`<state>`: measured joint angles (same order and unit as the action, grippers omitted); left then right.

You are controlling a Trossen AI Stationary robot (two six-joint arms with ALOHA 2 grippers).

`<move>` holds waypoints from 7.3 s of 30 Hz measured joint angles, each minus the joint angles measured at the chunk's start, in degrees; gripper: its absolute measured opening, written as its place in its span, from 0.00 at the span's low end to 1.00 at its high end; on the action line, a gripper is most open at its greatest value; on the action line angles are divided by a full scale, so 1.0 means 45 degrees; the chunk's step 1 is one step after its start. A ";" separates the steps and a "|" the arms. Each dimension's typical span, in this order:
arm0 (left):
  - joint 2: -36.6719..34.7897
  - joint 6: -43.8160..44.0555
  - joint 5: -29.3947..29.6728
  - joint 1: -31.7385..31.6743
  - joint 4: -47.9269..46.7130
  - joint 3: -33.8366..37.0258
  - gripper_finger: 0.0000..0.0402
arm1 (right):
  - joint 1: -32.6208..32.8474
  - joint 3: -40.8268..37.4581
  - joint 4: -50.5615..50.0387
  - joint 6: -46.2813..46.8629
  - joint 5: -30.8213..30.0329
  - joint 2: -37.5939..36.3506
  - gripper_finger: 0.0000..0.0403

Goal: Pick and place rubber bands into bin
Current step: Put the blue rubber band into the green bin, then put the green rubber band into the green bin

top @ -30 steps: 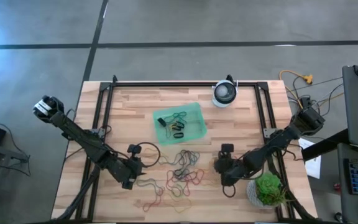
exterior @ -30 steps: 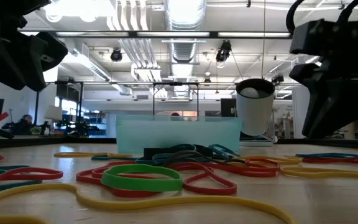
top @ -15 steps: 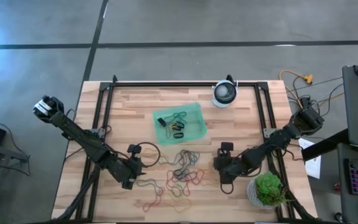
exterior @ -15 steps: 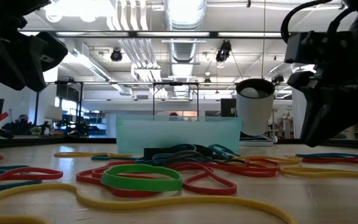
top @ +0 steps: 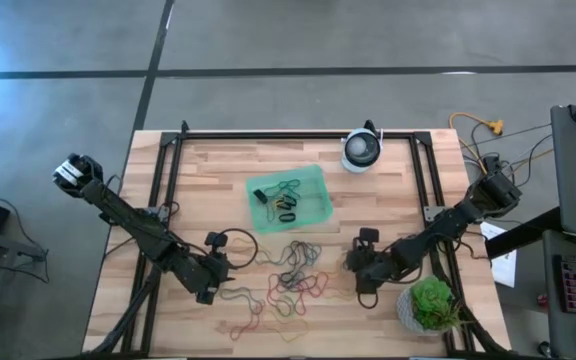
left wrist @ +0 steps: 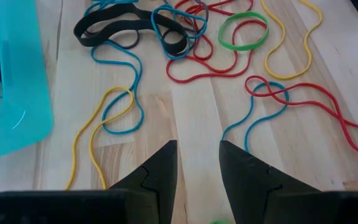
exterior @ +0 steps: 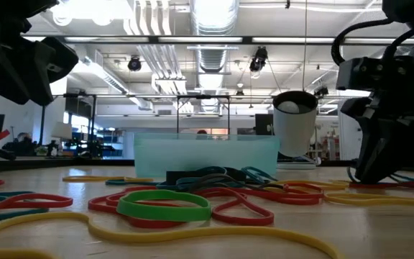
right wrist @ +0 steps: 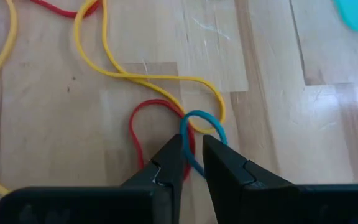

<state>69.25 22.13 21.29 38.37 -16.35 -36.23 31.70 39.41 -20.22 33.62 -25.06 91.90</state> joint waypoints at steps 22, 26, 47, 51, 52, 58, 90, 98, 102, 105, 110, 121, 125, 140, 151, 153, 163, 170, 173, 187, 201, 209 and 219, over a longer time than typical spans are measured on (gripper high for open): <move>-0.0005 -0.0005 0.0003 0.0005 -0.0003 0.0010 0.26 | -0.0005 -0.0109 0.0585 -0.0085 0.0707 -0.0087 0.14; -0.0005 -0.0005 0.0003 0.0009 -0.0003 0.0010 0.26 | 0.0000 -0.0106 0.0616 -0.0095 0.0738 -0.0087 0.14; -0.0005 -0.0010 0.0008 0.0000 -0.0003 0.0010 0.26 | -0.0015 -0.0223 0.0572 -0.0836 0.0568 -0.0099 0.02; -0.0005 -0.0011 0.0008 0.0000 -0.0004 0.0010 0.26 | -0.0019 0.0086 -0.0036 -0.1194 0.0583 -0.0126 0.02; -0.0005 -0.0011 0.0011 0.0000 -0.0004 0.0010 0.26 | -0.0024 0.0222 -0.0196 -0.1308 0.0583 -0.0126 0.02; -0.0005 -0.0010 0.0011 0.0000 -0.0008 0.0015 0.26 | -0.0024 0.1244 -0.1412 -0.1811 0.0255 -0.0155 0.02; -0.0005 -0.0015 0.0012 0.0000 -0.0003 0.0049 0.26 | -0.0792 0.5593 -0.2278 -0.8646 -0.4444 -0.0427 0.02; -0.0005 -0.0054 0.0012 0.0000 -0.0005 0.0049 0.26 | -0.3052 0.5987 -0.1357 -1.0386 -0.4085 -0.0432 0.02; 0.0000 -0.0099 0.0076 0.0000 -0.0003 0.0049 0.26 | -0.4597 0.5987 -0.0153 -1.1431 -0.2641 -0.0432 0.02; 0.0000 -0.0117 0.0100 0.0000 -0.0002 0.0049 0.26 | -0.5786 0.5987 0.0927 -1.1926 -0.1491 -0.0432 0.02; 0.0000 -0.0154 0.0109 0.0000 -0.0003 0.0049 0.26 | -0.7581 0.5987 0.2535 -1.1938 0.1037 -0.0432 0.02; 0.0000 -0.0413 0.0139 0.0000 0.0012 0.0049 0.26 | -0.9168 0.5987 0.3321 -1.0471 0.3023 0.0448 0.02; 0.0000 -0.0410 0.0139 0.0000 0.0012 0.0049 0.26 | -0.9269 0.5987 0.3303 -1.0112 0.3069 0.0949 0.03; 0.0000 -0.0431 0.0139 0.0002 0.0080 0.0049 0.26 | -0.9435 0.5987 0.2035 -0.9940 0.4616 0.1232 0.32; 0.0000 0.2145 -0.1383 0.0019 -0.1336 0.0049 0.26 | -0.6957 0.5987 -0.0234 -1.0134 0.5625 0.0640 0.33; 0.0051 0.3019 -0.1514 0.0019 -0.1810 0.0049 0.26 | -0.6294 0.5987 -0.0251 -1.0134 0.5648 0.0622 0.32; 0.1447 0.4354 -0.2188 0.0015 -0.2466 0.0049 0.26 | -0.3176 0.5984 -0.0277 -0.9580 0.5576 0.0593 0.25; 0.2121 0.4371 -0.2334 0.0010 -0.2464 -0.0091 0.26 | -0.1276 0.5982 -0.0338 -0.8490 0.5532 0.0443 0.22; 0.2119 0.4375 -0.2347 0.0010 -0.2470 -0.0092 0.26 | -0.0505 0.5982 -0.0323 -0.8454 0.5386 0.0314 0.20; 0.1933 0.4711 -0.2411 0.0010 -0.2460 -0.0056 0.26 | 0.1673 0.5982 0.0018 -0.8432 0.3192 0.0063 0.15; 0.2539 0.4767 -0.2417 0.0010 -0.2072 -0.0024 0.26 | 0.1846 0.5940 0.0059 -0.8031 0.2853 0.0097 0.15; 0.2875 0.4677 -0.2448 0.0005 -0.2007 -0.0058 0.26 | 0.1846 0.5784 0.0210 -0.8026 0.2851 0.0102 0.15; 0.2773 0.4668 -0.2553 0.0005 -0.1969 -0.0053 0.15 | 0.1846 0.5764 0.0250 -0.8026 0.2841 0.0102 0.15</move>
<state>81.73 43.13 9.80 38.39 -25.21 -36.47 40.01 65.34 -19.09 -2.50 -12.27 92.36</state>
